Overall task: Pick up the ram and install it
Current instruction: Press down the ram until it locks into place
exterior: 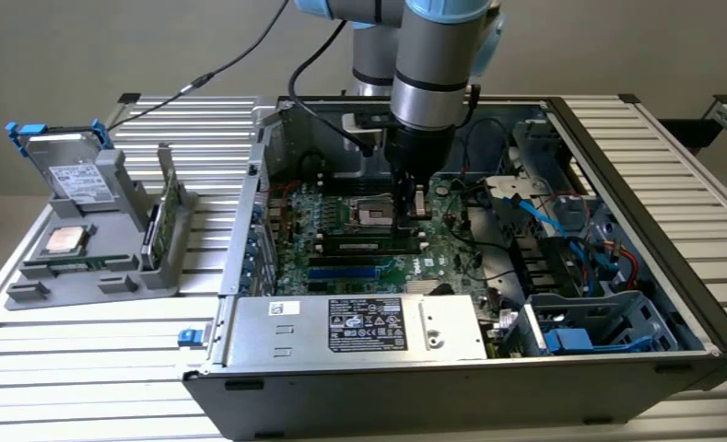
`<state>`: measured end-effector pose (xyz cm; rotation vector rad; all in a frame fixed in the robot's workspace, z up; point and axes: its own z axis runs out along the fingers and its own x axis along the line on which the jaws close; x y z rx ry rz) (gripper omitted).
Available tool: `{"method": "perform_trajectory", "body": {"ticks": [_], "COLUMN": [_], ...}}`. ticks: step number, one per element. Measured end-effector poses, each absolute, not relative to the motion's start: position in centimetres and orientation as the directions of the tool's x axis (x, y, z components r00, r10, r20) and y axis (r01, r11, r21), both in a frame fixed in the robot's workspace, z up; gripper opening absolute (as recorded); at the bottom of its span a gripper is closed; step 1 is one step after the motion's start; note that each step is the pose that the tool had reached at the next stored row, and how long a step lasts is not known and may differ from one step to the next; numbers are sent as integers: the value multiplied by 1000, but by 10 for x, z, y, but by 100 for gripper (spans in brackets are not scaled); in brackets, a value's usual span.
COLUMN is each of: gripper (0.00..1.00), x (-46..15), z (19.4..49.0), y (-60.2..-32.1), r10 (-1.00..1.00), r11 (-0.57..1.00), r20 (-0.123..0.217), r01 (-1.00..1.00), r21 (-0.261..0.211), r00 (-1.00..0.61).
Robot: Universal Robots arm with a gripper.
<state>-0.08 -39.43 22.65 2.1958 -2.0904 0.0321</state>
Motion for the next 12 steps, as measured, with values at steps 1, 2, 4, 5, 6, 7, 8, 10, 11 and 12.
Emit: {"method": "perform_trajectory", "body": {"ticks": [1,2,4,5,6,7,8,10,11,12], "gripper": [10,10,10,10,10,10,10,10,10,10], "x": [-1,-1,-1,-1,-1,-1,-1,-1,-1,-1], "z": [226,226,227,227,228,228,228,228,228,227], "y": [-394,-394,-394,-394,-394,-394,-394,-394,-394,-394], "r10": [-995,-995,-995,-995,-995,-995,-995,-995,-995,-994], "r11": [-46,-46,-46,-46,-46,-46,-46,-46,-46,-46], "r20": [91,91,91,90,90,90,90,91,91,91], "r01": [-997,-997,-997,-997,-997,-997,-997,-997,-997,-997], "r21": [65,65,65,65,64,65,65,65,64,64], "r00": [52,52,52,52,52,52,52,52,52,52]}}
